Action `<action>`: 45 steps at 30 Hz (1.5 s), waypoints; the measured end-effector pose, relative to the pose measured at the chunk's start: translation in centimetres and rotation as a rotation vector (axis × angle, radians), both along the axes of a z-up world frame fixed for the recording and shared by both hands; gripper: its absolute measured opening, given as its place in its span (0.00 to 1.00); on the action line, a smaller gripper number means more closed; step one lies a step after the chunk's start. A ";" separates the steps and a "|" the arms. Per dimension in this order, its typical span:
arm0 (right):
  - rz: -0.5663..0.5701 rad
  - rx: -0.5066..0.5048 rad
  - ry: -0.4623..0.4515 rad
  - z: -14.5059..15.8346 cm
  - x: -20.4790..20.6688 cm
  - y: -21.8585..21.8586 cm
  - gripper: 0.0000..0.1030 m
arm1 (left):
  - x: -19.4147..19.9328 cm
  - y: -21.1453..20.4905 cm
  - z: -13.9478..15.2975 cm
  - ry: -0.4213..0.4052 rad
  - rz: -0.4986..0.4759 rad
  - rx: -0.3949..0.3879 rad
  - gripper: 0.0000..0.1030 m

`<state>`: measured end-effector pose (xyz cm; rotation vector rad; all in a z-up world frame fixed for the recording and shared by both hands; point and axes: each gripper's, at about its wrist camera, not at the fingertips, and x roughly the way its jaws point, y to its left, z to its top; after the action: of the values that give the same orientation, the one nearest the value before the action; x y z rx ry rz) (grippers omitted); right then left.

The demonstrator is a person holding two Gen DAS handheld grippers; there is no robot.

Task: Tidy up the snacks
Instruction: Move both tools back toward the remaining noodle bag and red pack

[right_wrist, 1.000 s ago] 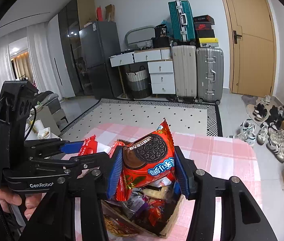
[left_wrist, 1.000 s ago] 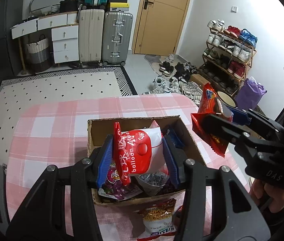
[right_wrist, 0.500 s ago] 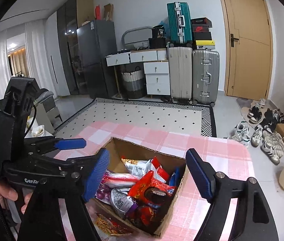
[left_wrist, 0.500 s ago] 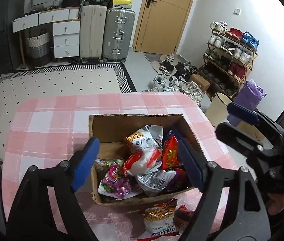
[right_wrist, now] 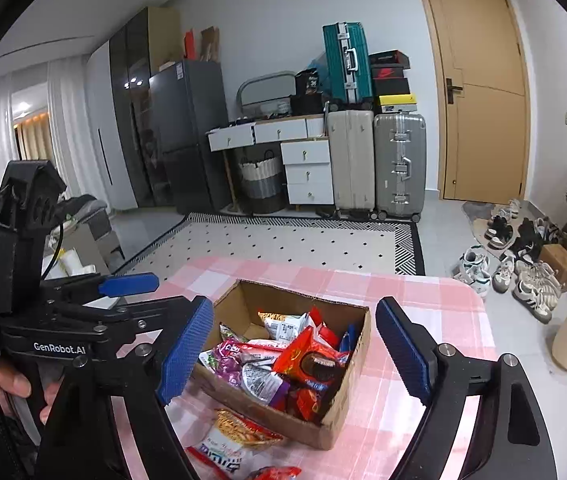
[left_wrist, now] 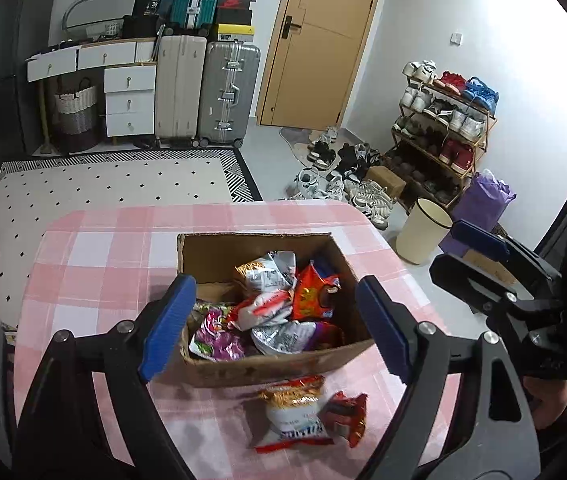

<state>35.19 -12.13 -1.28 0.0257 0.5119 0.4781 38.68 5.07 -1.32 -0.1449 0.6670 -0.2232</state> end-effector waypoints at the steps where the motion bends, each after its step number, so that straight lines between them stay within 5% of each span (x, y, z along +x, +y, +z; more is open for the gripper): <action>1: -0.001 0.001 -0.001 0.1 -0.4 -0.1 0.83 | -0.5 -0.1 0.1 -0.005 0.000 0.002 0.79; 26: -0.005 0.077 -0.052 1.8 -13.4 -1.8 0.88 | -14.2 -0.9 1.4 -0.054 0.023 -0.003 0.84; 34: -0.012 0.094 -0.017 -0.2 -16.0 -2.3 0.90 | -17.0 -0.4 -0.5 -0.044 0.044 -0.034 0.98; 45: -0.026 0.099 0.070 -4.3 -16.8 -2.8 0.90 | -17.9 0.0 -4.0 -0.021 0.033 -0.068 0.99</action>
<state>18.41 -14.97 -5.54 0.1443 0.5557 0.4782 20.77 5.04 -5.34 -0.2186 0.6358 -0.2157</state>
